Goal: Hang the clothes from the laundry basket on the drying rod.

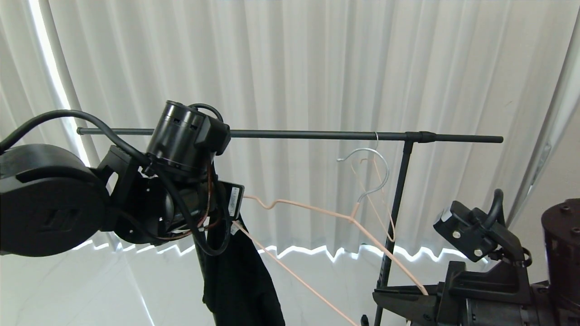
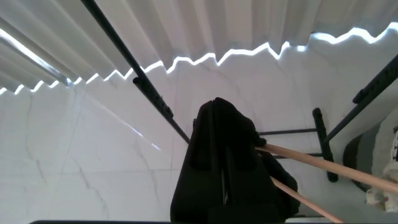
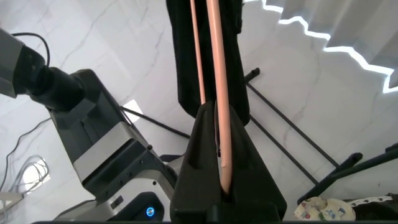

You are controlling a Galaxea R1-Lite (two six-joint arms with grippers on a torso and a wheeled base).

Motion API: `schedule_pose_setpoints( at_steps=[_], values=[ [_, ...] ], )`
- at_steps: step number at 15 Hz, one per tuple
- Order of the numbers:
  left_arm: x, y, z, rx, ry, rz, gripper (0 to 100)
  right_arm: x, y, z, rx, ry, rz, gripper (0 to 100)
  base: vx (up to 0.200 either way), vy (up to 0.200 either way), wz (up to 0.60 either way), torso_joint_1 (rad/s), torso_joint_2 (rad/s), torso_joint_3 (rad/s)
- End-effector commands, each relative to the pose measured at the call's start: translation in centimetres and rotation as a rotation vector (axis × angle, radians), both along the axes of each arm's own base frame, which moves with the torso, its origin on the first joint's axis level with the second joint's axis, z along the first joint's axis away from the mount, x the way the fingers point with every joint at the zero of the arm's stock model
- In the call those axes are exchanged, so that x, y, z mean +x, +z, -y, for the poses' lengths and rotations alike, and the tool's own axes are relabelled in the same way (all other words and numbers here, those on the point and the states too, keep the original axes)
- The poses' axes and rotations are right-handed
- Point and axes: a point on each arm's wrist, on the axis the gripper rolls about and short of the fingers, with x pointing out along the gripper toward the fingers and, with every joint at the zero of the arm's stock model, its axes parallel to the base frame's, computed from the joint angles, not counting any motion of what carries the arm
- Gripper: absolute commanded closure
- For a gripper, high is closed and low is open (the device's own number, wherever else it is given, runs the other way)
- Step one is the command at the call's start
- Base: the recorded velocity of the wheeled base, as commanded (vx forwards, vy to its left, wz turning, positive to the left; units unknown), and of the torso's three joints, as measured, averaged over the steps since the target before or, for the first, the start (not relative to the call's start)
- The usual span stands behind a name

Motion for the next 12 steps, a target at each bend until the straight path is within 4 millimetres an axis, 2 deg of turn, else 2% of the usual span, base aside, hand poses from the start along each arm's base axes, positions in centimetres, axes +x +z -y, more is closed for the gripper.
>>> schedule_pose_setpoints(
  at_steps=[1,4,8,12],
  values=[
    [-0.2,0.2,-0.2,0.009,0.002,-0.014,100,0.0,0.0,-0.2,0.001,0.007,0.001,100,0.000,0.000,0.00,0.000,0.00,0.000],
    [-0.3,0.3,-0.2,0.018,0.002,-0.028,100,0.0,0.1,-0.4,0.003,0.009,0.001,100,0.000,0.000,0.00,0.000,0.00,0.000],
    [-0.3,0.2,-0.6,0.038,0.013,-0.056,100,-1.4,0.1,-0.5,-0.011,0.075,-0.008,100,0.000,0.000,0.00,0.000,0.00,0.000],
    [-0.4,0.3,-0.7,0.040,0.012,-0.059,100,-1.2,0.1,-0.9,-0.013,0.072,-0.009,100,0.000,0.000,0.00,0.000,0.00,0.000]
  ],
)
